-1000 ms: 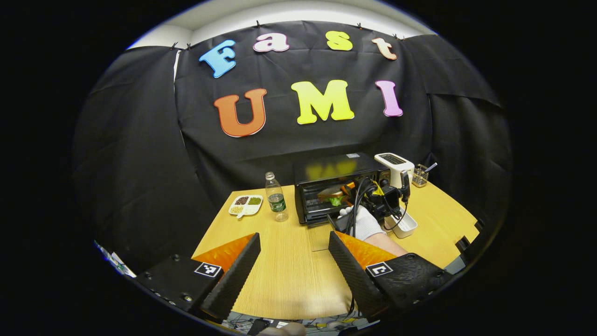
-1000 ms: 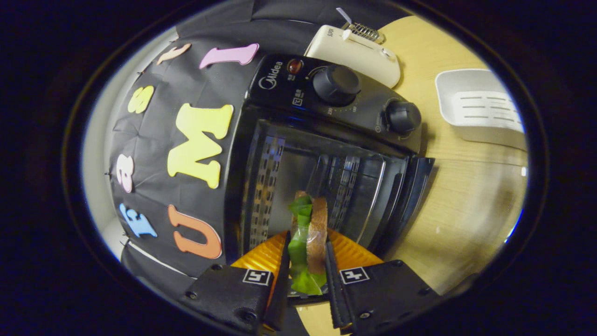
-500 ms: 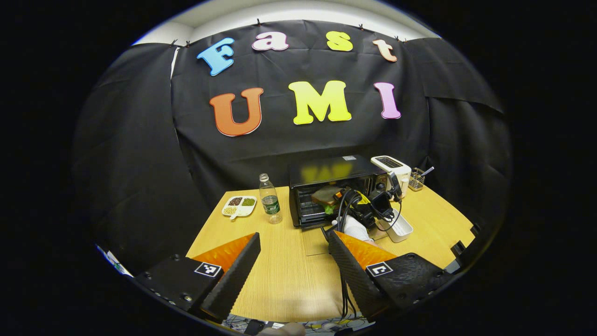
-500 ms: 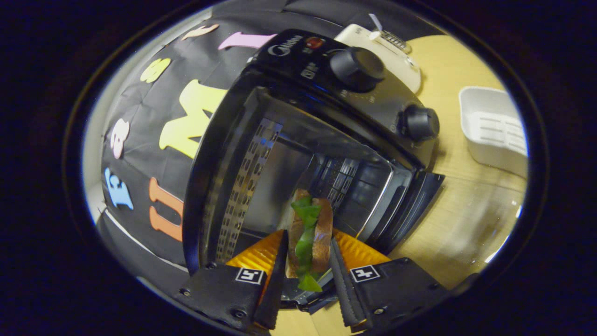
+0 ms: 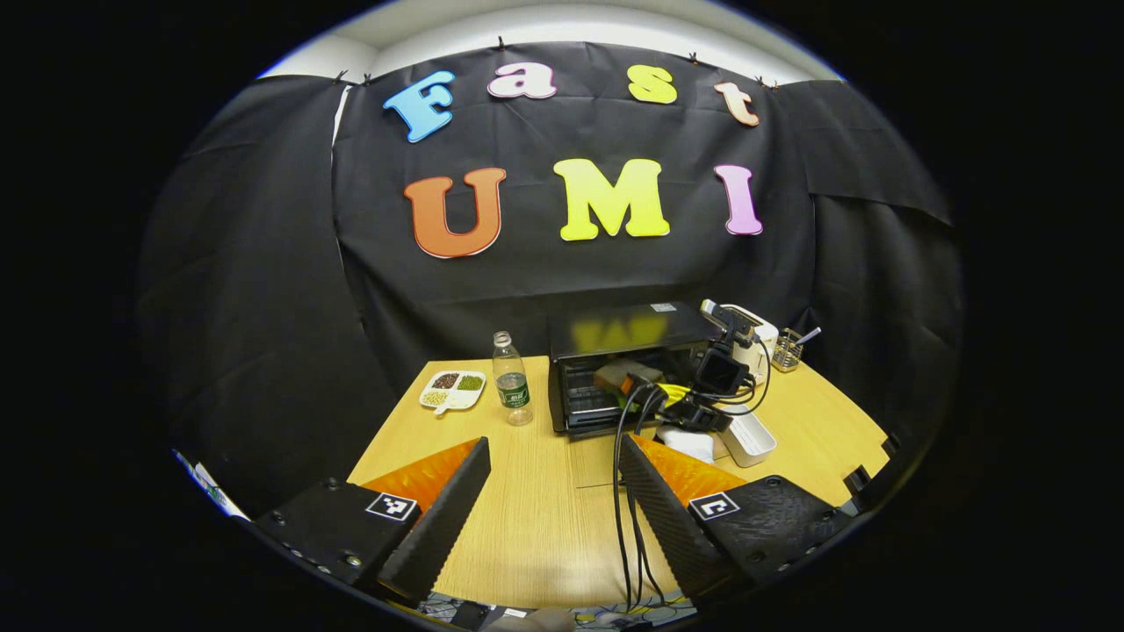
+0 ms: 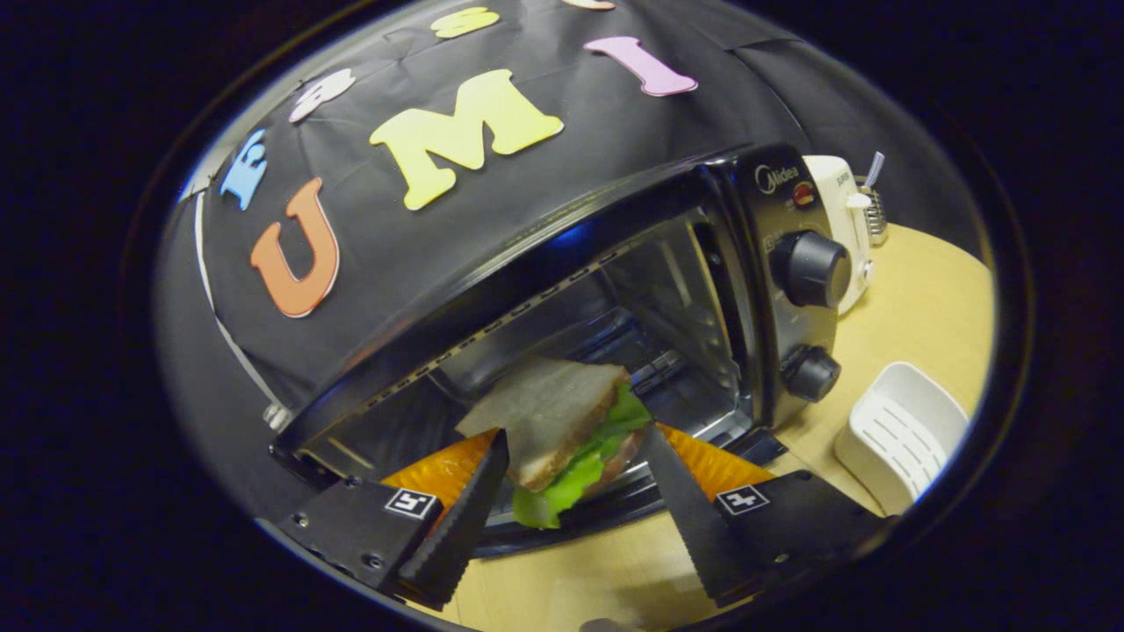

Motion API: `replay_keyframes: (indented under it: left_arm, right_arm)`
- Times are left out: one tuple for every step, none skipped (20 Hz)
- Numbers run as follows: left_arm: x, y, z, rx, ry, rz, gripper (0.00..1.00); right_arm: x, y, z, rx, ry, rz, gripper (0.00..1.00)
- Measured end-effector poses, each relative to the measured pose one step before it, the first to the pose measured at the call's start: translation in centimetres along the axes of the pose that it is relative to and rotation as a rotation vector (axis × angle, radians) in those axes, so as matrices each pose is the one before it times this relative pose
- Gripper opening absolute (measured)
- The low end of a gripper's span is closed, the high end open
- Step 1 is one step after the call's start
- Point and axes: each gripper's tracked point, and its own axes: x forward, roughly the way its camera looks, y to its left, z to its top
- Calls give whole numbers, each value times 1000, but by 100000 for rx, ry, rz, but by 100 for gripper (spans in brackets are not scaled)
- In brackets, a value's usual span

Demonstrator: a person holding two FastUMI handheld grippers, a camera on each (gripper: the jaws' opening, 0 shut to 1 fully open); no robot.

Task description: Open the electric oven with the left hand, put the food in, and close the electric oven.

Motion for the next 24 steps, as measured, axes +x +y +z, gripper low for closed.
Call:
replay_keyframes:
  left_arm:
    - [-64, -247, 372, -7, -1049, -322, 96]
    - [-25, -211, 326, 365, -836, -379, 97]
    - [-44, -165, 289, -387, -373, -175, 96]
    - [23, -258, 228, -1180, -750, -865, 96]
    - [-50, -377, 440, -564, -983, -167, 96]
    - [62, -71, 336, 7, -913, 34, 97]
    - [136, -248, 303, 26, -742, 19, 96]
    - [145, -293, 104, -200, -527, 44, 96]
    - [178, -354, 159, -235, -421, -127, 96]
    - [69, -254, 38, 115, -566, 369, 96]
    - [115, -292, 225, 361, -744, 671, 96]
    - [27, -161, 197, 479, -801, 937, 97]
    - [103, -268, 130, 198, -699, 724, 97]
    - [247, -332, 194, 441, -931, 1446, 97]
    - [139, -213, 59, 180, -242, 1257, 97]
    - [468, -471, -202, -263, -225, 1217, 96]
    - [185, -444, -120, -278, -122, 1841, 96]
    - [171, -384, -144, -40, 359, 1756, 96]
    - [44, -341, -220, 240, 535, 2434, 96]
    - [197, -381, -213, 312, 208, 2434, 96]
    - [154, -618, -239, 214, -58, 1879, 96]
    - [164, -742, -322, -122, 70, 1527, 96]
    - [300, -898, -452, -411, 871, 958, 96]
    - [352, -1001, -958, -2267, 1878, -72, 96]
  right_arm:
    - [-584, -290, 41, -1112, 677, 113, 89]
    - [-514, -277, 250, -933, 43, -178, 89]
    - [-611, -430, 363, -3631, -324, -593, 100]
    - [-612, -482, 650, -3704, -980, -1288, 100]
    - [-663, -151, 680, -4021, -966, 500, 89]
    - [-744, -114, 575, -3535, -827, 488, 100]
    - [-728, -351, 712, -2541, -1074, 578, 89]
    - [-813, -367, 637, -3122, -633, 712, 100]
    - [-879, -561, 642, -2769, -747, 348, 100]
    - [-920, -587, 858, -1624, -1321, 507, 89]
    - [-799, -485, 557, -835, 12, 1345, 100]
    - [-1020, -581, 579, -1186, 523, 1038, 90]
    - [-1167, -863, 850, -1625, -631, 467, 89]
    - [-1242, -812, 1122, -3011, -2007, 873, 100]
    - [-1232, -838, 1123, -2833, -1041, 1353, 90]
    - [-1359, -884, 1062, -2769, -1086, 1493, 90]
    - [-1300, -802, 910, -2521, -884, 1725, 90]
    - [-1176, -578, 1025, -2076, -588, 2804, 100]
    - [-1244, -740, 804, -2395, -607, 2244, 100]
    - [-1194, -767, 921, -2304, -1222, 2044, 90]
    - [-1055, -879, 834, -1005, -1192, 1280, 90]
    - [-1124, -718, 423, -345, 62, 2158, 100]
    - [-949, -899, -74, -211, 1337, 1206, 100]
    - [-933, -1386, 209, 227, 1702, 215, 90]
